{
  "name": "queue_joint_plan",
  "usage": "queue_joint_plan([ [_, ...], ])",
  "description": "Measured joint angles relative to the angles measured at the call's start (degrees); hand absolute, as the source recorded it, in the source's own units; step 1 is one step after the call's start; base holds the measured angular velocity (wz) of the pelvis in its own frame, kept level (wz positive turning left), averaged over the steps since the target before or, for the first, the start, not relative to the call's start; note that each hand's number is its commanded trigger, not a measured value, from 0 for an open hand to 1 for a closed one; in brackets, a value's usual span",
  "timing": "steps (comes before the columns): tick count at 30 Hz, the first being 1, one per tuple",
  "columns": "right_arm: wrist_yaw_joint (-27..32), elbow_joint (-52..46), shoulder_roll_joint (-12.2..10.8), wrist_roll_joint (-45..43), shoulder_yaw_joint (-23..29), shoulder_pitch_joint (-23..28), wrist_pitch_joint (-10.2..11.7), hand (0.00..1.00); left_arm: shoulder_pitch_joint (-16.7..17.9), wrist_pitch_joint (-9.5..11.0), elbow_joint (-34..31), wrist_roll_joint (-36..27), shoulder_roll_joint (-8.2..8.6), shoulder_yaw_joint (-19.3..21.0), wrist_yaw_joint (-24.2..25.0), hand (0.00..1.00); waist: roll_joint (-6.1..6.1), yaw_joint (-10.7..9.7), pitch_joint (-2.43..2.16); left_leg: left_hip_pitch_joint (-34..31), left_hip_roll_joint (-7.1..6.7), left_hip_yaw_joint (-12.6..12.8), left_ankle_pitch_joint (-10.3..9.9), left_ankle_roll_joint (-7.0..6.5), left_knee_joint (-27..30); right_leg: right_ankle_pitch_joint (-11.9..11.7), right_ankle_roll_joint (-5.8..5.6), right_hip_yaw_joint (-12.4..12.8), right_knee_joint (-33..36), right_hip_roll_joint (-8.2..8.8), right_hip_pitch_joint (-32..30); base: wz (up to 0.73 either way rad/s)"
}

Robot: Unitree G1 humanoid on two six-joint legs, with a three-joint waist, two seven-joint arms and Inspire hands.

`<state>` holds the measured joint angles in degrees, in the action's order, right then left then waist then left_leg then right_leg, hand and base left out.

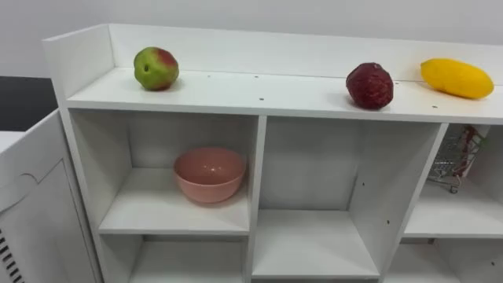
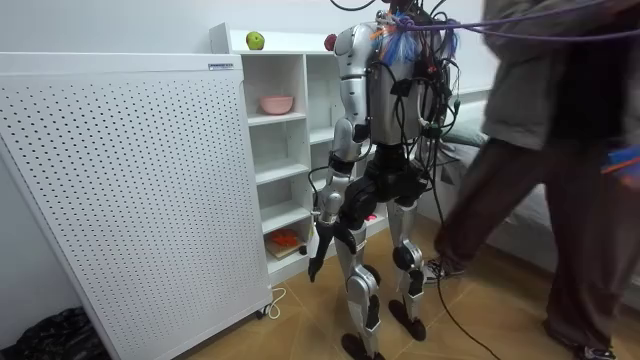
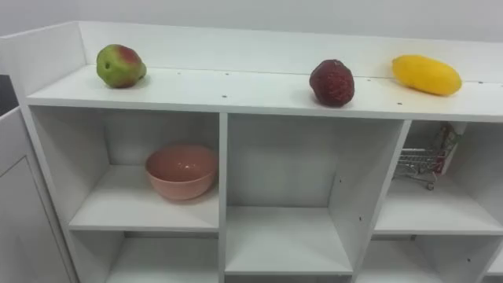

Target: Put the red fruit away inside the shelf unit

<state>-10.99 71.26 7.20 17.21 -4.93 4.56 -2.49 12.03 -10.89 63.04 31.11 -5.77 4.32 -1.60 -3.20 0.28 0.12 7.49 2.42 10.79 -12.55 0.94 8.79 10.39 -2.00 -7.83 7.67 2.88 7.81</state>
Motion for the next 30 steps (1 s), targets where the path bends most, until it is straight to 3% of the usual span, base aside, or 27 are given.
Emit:
queue_joint_plan([
  [15,0.55,-0.08,-0.01,0.01,0.0,-0.07,0.28,0.0,-0.04,0.93,-0.07,0.69,-0.01,-0.03,-0.66,0.0,0.16,0.0,0.03,0.13,0.01,-0.2,0.0,0.0,0.05,-0.01,0.01,-0.1,0.12,-0.01,0.24,0.0],
  [23,2.97,-0.05,-0.06,1.07,0.0,0.03,0.73,0.0,-0.36,1.81,-0.15,0.58,-0.06,-0.24,-1.73,0.0,0.99,-0.03,0.15,0.4,0.02,-0.19,0.0,0.0,-0.01,-0.03,0.03,0.04,0.15,-0.03,0.41,0.0],
  [30,9.46,-3.14,-0.18,1.77,7.2,-0.11,1.27,0.0,-0.77,4.26,0.02,0.64,0.09,1.15,-2.87,0.0,2.16,-0.19,0.39,0.34,0.02,-0.19,-0.04,-0.01,-0.02,-0.03,0.03,-0.04,0.28,-0.03,0.32,0.0],
])
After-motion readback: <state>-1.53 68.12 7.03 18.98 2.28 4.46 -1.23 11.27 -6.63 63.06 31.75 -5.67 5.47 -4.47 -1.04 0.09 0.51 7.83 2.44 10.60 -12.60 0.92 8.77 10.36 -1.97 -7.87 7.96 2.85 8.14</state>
